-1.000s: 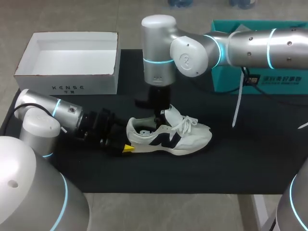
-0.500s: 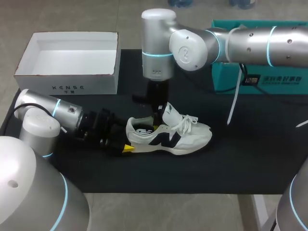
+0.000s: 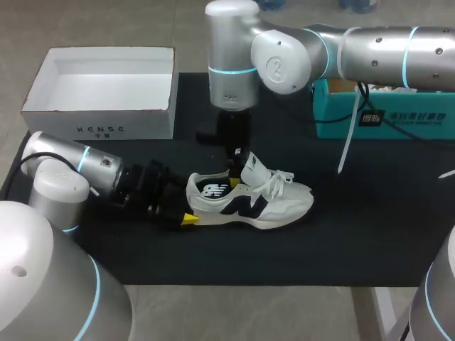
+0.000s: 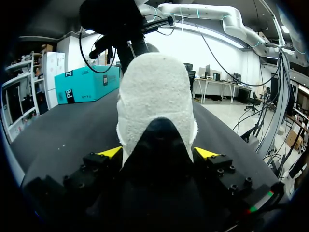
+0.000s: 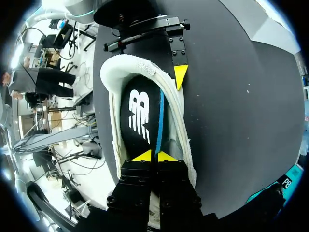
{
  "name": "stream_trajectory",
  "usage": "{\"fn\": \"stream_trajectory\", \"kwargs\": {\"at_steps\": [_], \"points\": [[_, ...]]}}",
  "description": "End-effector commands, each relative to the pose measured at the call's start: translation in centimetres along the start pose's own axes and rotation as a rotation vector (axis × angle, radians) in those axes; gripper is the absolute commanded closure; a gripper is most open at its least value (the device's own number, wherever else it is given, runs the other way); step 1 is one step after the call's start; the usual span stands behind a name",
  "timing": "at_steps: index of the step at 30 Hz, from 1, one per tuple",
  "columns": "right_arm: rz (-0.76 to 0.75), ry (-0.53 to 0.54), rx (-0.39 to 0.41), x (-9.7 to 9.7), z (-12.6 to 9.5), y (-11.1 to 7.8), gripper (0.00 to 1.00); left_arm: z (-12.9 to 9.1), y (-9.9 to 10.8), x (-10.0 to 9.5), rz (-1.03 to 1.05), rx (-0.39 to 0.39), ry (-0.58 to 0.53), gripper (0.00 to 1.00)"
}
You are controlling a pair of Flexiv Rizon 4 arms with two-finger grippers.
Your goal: Take the shoe out of the shoebox, open the shoe tongue, remove and reinsert the insole, then place the shoe into the shoebox
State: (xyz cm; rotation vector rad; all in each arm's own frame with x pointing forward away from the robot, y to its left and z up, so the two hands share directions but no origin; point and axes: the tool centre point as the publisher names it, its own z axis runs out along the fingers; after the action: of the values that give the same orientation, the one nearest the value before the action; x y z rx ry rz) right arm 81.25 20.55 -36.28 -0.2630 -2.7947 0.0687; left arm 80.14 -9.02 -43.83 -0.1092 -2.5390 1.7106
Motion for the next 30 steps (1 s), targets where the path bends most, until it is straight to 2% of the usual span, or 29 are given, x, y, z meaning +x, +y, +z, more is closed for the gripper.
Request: {"fn": "stream_trajectory", "kwargs": {"at_steps": [1, 6, 9, 15, 27, 30], "points": [[0.015, -0.029, -0.021, 0.6, -1.0, -1.6, 1.0, 0.2, 0.4, 0.1, 0.0, -0.002, 0.0, 1.0], [0.032, -0.068, -0.058, 0.9, -2.1, -2.5, 1.0, 0.2, 0.4, 0.1, 0.0, -0.002, 0.0, 1.0], [0.018, -0.084, -0.074, 0.8, -2.7, -2.3, 1.0, 0.2, 0.4, 0.1, 0.0, -0.002, 0.0, 1.0], [-0.031, -0.095, -0.1, -0.2, -3.3, -0.1, 1.0, 0.2, 0.4, 0.1, 0.0, -0.002, 0.0, 1.0], [-0.137, -0.021, -0.164, -3.4, -1.1, 4.7, 1.0, 0.2, 0.4, 0.1, 0.0, -0.002, 0.0, 1.0], [-0.156, -0.02, -0.172, -3.8, -1.4, 5.5, 1.0, 0.2, 0.4, 0.1, 0.0, -0.002, 0.0, 1.0]]}}
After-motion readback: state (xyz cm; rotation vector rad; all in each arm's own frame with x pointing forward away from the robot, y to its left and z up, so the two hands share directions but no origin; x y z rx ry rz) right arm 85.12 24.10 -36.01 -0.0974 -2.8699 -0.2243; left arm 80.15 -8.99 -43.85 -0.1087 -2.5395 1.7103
